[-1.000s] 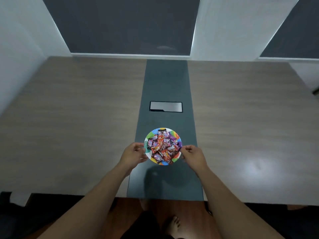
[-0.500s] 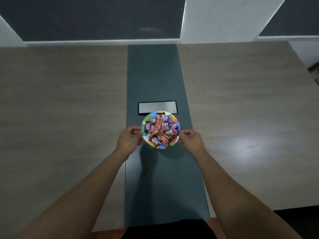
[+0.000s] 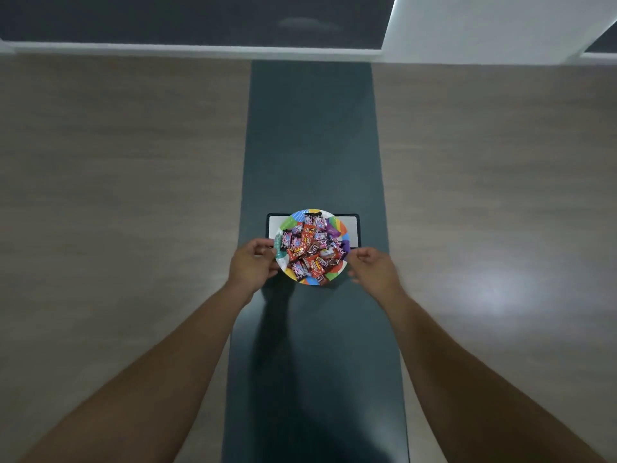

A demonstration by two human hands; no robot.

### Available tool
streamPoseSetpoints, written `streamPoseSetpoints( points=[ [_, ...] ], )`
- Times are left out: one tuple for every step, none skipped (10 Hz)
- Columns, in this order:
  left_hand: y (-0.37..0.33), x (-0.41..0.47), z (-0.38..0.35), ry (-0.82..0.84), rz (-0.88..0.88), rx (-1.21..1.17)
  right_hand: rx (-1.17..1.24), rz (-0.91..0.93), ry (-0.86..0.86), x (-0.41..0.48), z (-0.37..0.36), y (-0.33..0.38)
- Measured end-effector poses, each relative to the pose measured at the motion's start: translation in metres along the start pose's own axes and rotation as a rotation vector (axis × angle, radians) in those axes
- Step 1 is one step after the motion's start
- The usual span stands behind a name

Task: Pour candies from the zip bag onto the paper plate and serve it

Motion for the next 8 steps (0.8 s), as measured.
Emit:
streamPoseSetpoints(
  points=[
    [0.001, 0.028, -0.008, -0.007, 0.025, 0.019, -0.037, 0.002, 0.009, 0.027, -0.005, 0.002],
    [0.004, 0.053, -0.016, 0.001, 0.035, 0.017, -0.055, -0.011, 0.016, 0.05, -0.011, 0.0],
    [0.01, 0.072, -0.021, 0.008, 0.047, 0.026, -0.057, -0.025, 0.023, 0.07, -0.017, -0.005],
    [0.016, 0.08, -0.022, 0.006, 0.056, 0.038, -0.048, -0.037, 0.017, 0.08, -0.022, -0.011],
    [0.02, 0.085, -0.023, 0.01, 0.053, 0.03, -0.044, -0.037, 0.007, 0.084, -0.025, -0.015],
    [0.018, 0.088, -0.022, 0.02, 0.034, 0.064, -0.046, -0.029, -0.015, 0.084, -0.026, -0.014],
    [0.014, 0.086, -0.02, 0.038, 0.01, 0.092, -0.077, 0.0, -0.028, 0.083, -0.023, -0.015],
    [0.012, 0.075, -0.015, 0.035, 0.004, 0.127, -0.131, 0.013, -0.07, 0.071, -0.021, -0.017]
  ],
)
Point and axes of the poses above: each hand's wrist, its own x-axis towards the middle knuckle, its own z-axis out of the back of the hand, y = z × x, the point moved 4 cm from there along x, towards the middle knuckle
